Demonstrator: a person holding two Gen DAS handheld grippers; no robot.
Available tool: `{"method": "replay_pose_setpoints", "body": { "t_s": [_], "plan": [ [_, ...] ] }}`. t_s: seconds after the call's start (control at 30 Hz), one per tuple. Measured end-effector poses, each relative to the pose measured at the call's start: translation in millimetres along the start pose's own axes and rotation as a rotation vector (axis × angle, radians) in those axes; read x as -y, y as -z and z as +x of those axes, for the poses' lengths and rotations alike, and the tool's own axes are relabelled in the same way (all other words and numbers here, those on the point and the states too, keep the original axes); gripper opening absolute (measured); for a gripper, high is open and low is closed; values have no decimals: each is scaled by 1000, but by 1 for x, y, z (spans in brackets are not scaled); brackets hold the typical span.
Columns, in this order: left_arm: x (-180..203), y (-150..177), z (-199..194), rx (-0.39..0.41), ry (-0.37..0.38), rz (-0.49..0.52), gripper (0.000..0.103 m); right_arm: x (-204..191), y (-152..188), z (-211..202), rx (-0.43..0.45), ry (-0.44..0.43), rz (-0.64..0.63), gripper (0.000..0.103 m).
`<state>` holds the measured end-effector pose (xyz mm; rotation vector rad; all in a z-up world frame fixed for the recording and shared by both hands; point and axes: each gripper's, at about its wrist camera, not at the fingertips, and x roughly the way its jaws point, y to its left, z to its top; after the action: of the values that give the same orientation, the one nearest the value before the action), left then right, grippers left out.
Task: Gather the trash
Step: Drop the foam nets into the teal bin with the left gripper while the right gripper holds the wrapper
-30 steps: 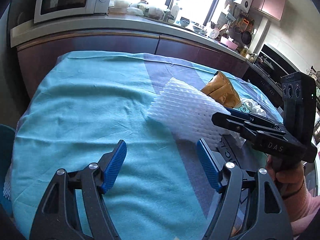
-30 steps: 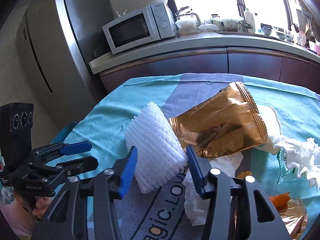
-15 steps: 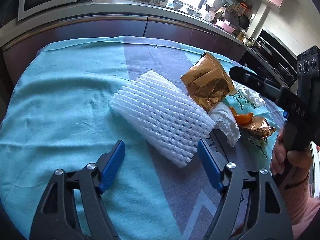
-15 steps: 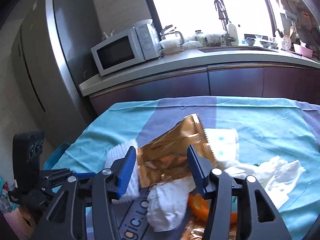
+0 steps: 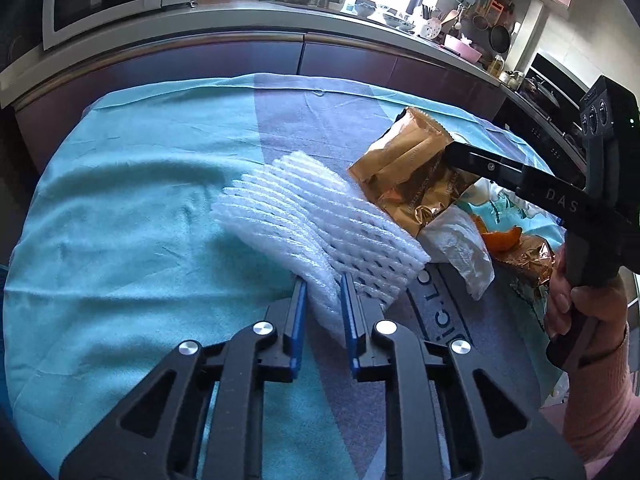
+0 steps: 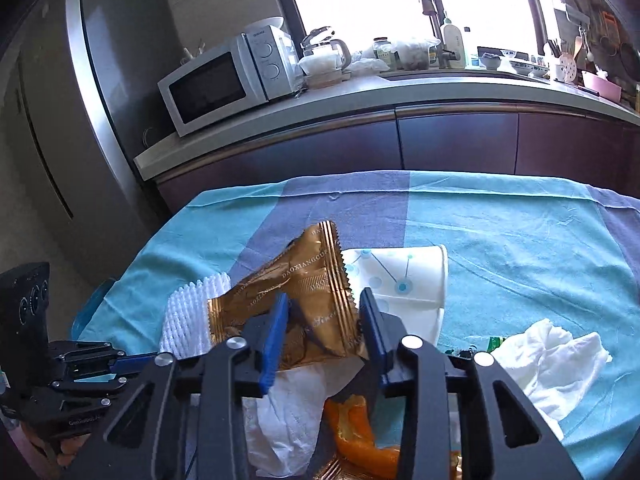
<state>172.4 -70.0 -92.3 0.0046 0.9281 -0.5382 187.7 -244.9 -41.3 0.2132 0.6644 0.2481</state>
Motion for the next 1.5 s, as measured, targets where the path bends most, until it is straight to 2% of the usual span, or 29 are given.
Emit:
{"method": "replay_pose_setpoints", "body": {
  "t_s": [0.47,0.7,0.9,1.13,1.37,1.5],
  "plan": [
    [-29,14,-65,136,-15,-33,12,-34,-2,-34,79,-160,-2,6],
    [-59,30,-111,200,-48,-64,12,-60,-6,-46,98,-260,-1,6],
    [-97,46,-149,248,-120,-114,12,-100,-9,-33,64,-386,-15,5],
    [-154,67,-192,290,-234,-201,12,-159,-12,5,-12,-523,-42,5],
    [-214,90,-221,292,-358,-299,12,-218,-16,35,-66,-636,-86,5],
    [-248,103,-224,270,-418,-359,12,-252,-19,57,-116,-693,-101,6]
  ]
}}
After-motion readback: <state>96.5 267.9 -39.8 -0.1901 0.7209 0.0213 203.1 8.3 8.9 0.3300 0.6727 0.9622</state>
